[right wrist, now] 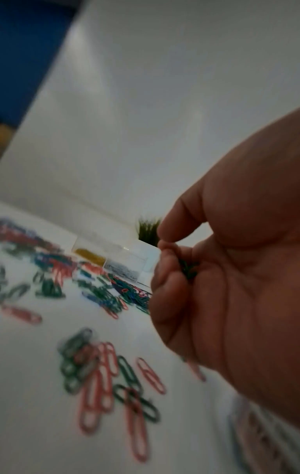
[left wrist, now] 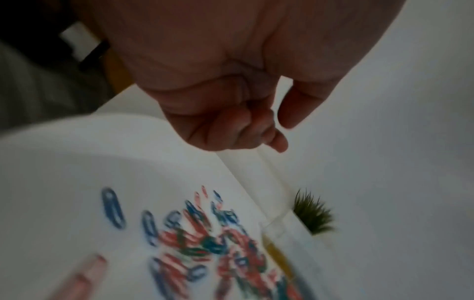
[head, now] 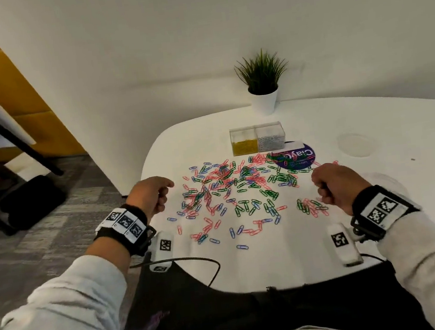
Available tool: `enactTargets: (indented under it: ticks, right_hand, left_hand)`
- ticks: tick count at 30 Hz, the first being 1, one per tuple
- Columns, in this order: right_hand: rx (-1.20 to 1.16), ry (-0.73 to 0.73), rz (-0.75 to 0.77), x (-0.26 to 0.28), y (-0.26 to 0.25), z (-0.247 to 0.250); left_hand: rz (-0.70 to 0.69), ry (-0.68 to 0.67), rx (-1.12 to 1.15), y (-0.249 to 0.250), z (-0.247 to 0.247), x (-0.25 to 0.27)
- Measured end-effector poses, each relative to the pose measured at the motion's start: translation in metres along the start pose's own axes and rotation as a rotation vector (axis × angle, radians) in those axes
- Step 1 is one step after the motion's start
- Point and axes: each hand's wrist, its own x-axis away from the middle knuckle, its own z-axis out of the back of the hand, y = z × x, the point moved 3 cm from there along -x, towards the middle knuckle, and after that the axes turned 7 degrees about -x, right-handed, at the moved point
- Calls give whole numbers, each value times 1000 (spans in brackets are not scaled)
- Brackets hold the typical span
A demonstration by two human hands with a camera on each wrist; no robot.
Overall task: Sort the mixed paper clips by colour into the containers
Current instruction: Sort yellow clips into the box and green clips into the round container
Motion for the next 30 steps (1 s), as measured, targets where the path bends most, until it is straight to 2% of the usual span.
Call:
enactTargets:
  ticks: [3, 5, 10, 14, 20, 27, 29, 30]
  right_hand:
    - [645, -21, 178, -4, 0, -8]
    - [884, -42, 238, -5, 2, -13]
    - [1185, -106, 262, -11, 8, -7]
    - [1177, -160, 275, -9, 12, -9]
    - [1208, -242, 266, -6, 18, -16]
    - [1105, -187, 315, -4, 9, -16]
    - [980, -143, 298, -7, 2, -8]
    - [825, -119, 260, -10, -1, -3]
  left_hand:
    - [-259, -124, -888, -4, -3, -1]
    - [-371, -188, -1212, -12, -12, 3]
    - [-437, -314, -1233, -19, -40, 8]
    - [-455, -373, -1287, -12, -50, 15]
    - [-431, -383, -1341, -10, -50, 17]
    - [-405, -426, -1359, -15, -51, 21]
    - [-404, -442, -1363, -18, -55, 22]
    - [-406, -449, -1368, -21, -56, 21]
